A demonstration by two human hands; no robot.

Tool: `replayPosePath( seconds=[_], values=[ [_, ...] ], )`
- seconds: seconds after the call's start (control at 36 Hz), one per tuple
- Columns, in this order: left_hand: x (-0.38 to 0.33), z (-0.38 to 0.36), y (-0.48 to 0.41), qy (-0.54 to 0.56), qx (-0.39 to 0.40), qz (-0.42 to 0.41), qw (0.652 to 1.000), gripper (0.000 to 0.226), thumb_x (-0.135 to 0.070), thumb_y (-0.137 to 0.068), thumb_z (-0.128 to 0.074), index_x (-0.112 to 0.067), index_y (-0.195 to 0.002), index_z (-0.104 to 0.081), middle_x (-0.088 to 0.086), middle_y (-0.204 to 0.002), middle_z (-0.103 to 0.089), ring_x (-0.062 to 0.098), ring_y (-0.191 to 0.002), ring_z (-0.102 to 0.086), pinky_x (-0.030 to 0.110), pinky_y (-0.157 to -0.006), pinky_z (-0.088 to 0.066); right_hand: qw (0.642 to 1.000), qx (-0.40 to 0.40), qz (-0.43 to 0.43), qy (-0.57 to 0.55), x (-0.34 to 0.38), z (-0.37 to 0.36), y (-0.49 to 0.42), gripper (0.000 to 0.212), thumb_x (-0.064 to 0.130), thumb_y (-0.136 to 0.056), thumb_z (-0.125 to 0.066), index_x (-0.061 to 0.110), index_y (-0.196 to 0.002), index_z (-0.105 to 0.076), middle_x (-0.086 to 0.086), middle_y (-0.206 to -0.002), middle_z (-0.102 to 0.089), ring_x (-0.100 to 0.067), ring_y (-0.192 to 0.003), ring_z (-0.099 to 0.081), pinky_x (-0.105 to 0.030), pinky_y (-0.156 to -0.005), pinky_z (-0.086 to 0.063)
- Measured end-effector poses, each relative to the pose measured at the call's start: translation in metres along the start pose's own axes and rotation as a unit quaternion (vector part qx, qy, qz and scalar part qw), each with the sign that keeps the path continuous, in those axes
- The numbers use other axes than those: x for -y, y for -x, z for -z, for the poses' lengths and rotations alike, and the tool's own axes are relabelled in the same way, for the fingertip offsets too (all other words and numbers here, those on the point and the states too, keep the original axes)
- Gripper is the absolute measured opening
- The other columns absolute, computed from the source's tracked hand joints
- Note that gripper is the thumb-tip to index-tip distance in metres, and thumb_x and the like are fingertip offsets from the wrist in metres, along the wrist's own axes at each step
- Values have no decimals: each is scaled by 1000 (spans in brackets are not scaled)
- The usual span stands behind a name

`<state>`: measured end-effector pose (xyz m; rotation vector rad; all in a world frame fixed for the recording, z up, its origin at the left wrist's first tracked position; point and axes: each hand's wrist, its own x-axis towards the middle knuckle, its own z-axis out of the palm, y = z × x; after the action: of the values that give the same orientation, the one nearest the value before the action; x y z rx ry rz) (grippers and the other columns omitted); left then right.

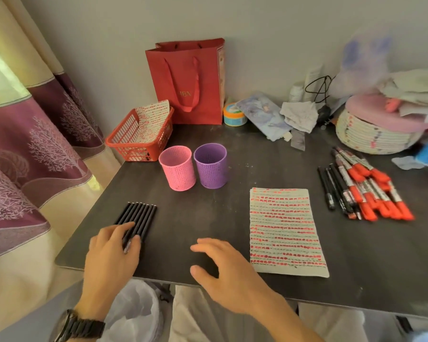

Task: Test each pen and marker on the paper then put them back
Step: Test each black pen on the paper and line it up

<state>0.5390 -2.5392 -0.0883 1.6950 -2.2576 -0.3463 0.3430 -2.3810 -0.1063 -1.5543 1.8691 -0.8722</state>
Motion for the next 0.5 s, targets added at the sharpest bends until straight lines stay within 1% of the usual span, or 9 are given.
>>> replayPosePath(
  seconds=[0.06, 0.11, 0.14, 0.19, 0.22, 0.28, 0.33, 0.42, 0.5],
  values=[
    [-22, -8, 7, 8, 11, -39, 999, 42, -30, -94, -66, -22, -135, -61, 9, -135, -57, 34, -126, -48, 49, -104, -44, 998, -31, -18, -52, -7, 24, 15, 43, 61, -92, -45, 49, -134, -50, 37, -140, -44, 16, -129, -37, -10, -107, -32],
    [-45, -19, 16, 35, 11, -99, 994, 38, -23, -87, -75, -21, -125, -69, 6, -126, -62, 33, -117, -55, 49, -98, -46, 994, -78, -39, -66, -18, 51, 32, 33, 67, -90, -46, 62, -122, -49, 46, -128, -47, 20, -122, -42, -1, -94, -36],
    [-56, -24, 21, 46, 12, -131, 990, 38, -19, -84, -79, -22, -120, -71, 4, -121, -64, 33, -112, -57, 48, -94, -48, 991, -105, -53, -67, -24, 64, 42, 29, 71, -89, -47, 66, -117, -48, 48, -126, -47, 20, -120, -44, 0, -91, -38],
    [-80, -35, 28, 64, 23, -191, 979, 38, -19, -81, -82, -26, -116, -72, -3, -118, -63, 29, -109, -59, 47, -91, -50, 980, -173, -75, -57, -42, 90, 63, 32, 73, -85, -45, 63, -114, -52, 45, -125, -51, 18, -118, -48, 2, -90, -39],
    [-92, -40, 31, 72, 37, -214, 973, 37, -24, -83, -80, -31, -118, -71, -7, -121, -61, 24, -113, -58, 46, -93, -50, 974, -208, -86, -40, -52, 102, 72, 31, 69, -85, -47, 59, -113, -56, 42, -123, -54, 16, -116, -50, 2, -89, -38],
    [-117, -51, 33, 76, 70, -253, 962, 35, -39, -91, -68, -43, -126, -61, -19, -131, -52, 12, -126, -49, 36, -105, -44, 960, -250, -120, 31, -79, 122, 90, 20, 52, -91, -58, 51, -111, -61, 36, -116, -59, 11, -114, -53, 0, -88, -38],
    [-143, -63, 36, 70, 104, -281, 952, 36, -49, -96, -56, -48, -132, -53, -26, -138, -42, 2, -133, -39, 26, -111, -35, 943, -259, -174, 117, -102, 138, 105, 24, 40, -93, -63, 47, -116, -61, 37, -116, -54, 7, -119, -50, -5, -92, -35],
    [-188, -79, 41, 76, 114, -332, 933, 39, -51, -97, -53, -48, -136, -49, -27, -144, -39, 1, -135, -38, 22, -110, -34, 915, -255, -235, 206, -129, 145, 123, 36, 39, -94, -64, 35, -129, -62, 24, -133, -54, -4, -134, -42, -22, -107, -37],
    [-230, -96, 42, 83, 133, -365, 918, 40, -53, -98, -49, -48, -138, -45, -27, -147, -35, 2, -135, -38, 23, -110, -32, 902, -268, -245, 233, -141, 139, 128, 41, 38, -91, -68, 28, -131, -65, 13, -145, -52, -12, -138, -43, -34, -111, -41]
  ],
)
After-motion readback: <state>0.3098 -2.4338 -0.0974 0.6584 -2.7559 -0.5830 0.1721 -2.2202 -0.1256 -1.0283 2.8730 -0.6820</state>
